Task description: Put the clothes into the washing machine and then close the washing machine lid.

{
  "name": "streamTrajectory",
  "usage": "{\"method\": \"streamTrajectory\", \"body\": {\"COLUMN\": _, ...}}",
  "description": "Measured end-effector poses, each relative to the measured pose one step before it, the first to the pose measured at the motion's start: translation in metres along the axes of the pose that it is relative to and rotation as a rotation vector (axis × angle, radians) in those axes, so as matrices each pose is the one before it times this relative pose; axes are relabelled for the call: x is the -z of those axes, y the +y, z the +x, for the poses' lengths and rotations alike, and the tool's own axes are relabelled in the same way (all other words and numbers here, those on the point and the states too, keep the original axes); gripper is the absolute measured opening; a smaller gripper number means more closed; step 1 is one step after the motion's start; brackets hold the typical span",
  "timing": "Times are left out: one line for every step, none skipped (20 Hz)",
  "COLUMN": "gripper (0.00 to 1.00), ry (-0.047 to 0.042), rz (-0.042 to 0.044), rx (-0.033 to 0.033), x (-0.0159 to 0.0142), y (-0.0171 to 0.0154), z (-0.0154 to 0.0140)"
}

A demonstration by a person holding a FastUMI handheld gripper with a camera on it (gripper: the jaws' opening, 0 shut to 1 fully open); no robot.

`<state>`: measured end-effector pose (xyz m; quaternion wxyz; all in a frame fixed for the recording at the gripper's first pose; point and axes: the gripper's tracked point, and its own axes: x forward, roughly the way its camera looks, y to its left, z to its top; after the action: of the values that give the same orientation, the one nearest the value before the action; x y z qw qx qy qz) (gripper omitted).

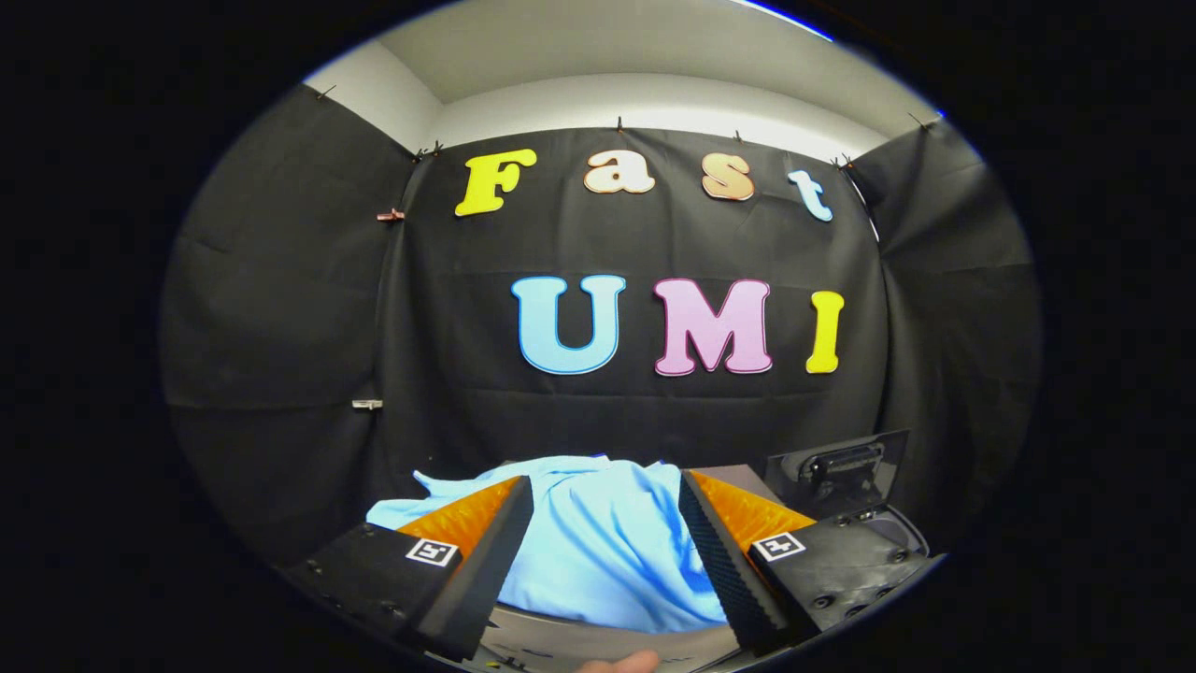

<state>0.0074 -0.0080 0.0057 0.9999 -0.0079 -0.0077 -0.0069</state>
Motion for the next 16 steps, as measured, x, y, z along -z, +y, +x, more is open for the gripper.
{"method": "streamTrajectory", "body": {"gripper": 0.98, "ry": 0.01712, "rz": 0.01595, "rx": -0.00951, "x": 0.00570, "y": 0.00522, "z": 0.00196}}
{"method": "streamTrajectory", "body": {"gripper": 0.98, "ry": 0.00933, "rz": 0.00726, "rx": 0.00148, "x": 0.00337, "y": 0.00157, "z": -0.00005}}
{"method": "streamTrajectory", "body": {"gripper": 0.99, "ry": 0.00621, "rz": 0.00115, "rx": 0.00699, "x": 0.00215, "y": -0.00206, "z": -0.00170}}
{"method": "streamTrajectory", "body": {"gripper": 0.99, "ry": 0.00451, "rz": -0.00451, "rx": 0.00990, "x": 0.00170, "y": -0.00193, "z": -0.00128}}
{"method": "streamTrajectory", "body": {"gripper": 0.99, "ry": -0.00167, "rz": -0.00352, "rx": 0.00886, "x": 0.00048, "y": -0.00248, "z": -0.00081}}
{"method": "streamTrajectory", "body": {"gripper": 0.99, "ry": -0.00398, "rz": -0.00062, "rx": 0.00755, "x": -0.00015, "y": -0.00213, "z": -0.00052}}
{"method": "streamTrajectory", "body": {"gripper": 0.99, "ry": -0.00838, "rz": -0.00121, "rx": 0.00763, "x": -0.00058, "y": -0.00167, "z": 0.00027}}
{"method": "streamTrajectory", "body": {"gripper": 0.99, "ry": 0.00013, "rz": -0.00141, "rx": 0.00591, "x": 0.00120, "y": -0.00281, "z": 0.00067}}
{"method": "streamTrajectory", "body": {"gripper": 0.98, "ry": -0.00050, "rz": -0.00006, "rx": 0.00491, "x": 0.00026, "y": -0.00197, "z": 0.00023}}
{"method": "streamTrajectory", "body": {"gripper": 0.98, "ry": 0.00337, "rz": -0.00064, "rx": 0.00573, "x": 0.00146, "y": -0.00283, "z": 0.00036}}
{"method": "streamTrajectory", "body": {"gripper": 0.99, "ry": 0.00409, "rz": 0.00065, "rx": 0.00411, "x": 0.00098, "y": -0.00171, "z": 0.00070}}
{"method": "streamTrajectory", "body": {"gripper": 0.98, "ry": 0.00521, "rz": 0.00399, "rx": -0.00093, "x": 0.00136, "y": 0.00078, "z": 0.00056}}
{"method": "streamTrajectory", "body": {"gripper": 0.99, "ry": 0.00278, "rz": 0.00507, "rx": -0.00407, "x": 0.00098, "y": 0.00113, "z": 0.00052}}
{"method": "streamTrajectory", "body": {"gripper": 0.98, "ry": 0.00257, "rz": 0.00575, "rx": -0.00685, "x": 0.00016, "y": 0.00208, "z": 0.00036}}
{"method": "streamTrajectory", "body": {"gripper": 0.99, "ry": -0.00020, "rz": 0.00468, "rx": -0.00935, "x": -0.00090, "y": 0.00359, "z": 0.00046}}
{"method": "streamTrajectory", "body": {"gripper": 0.99, "ry": -0.00233, "rz": 0.00183, "rx": -0.00886, "x": -0.00117, "y": 0.00285, "z": 0.00025}}
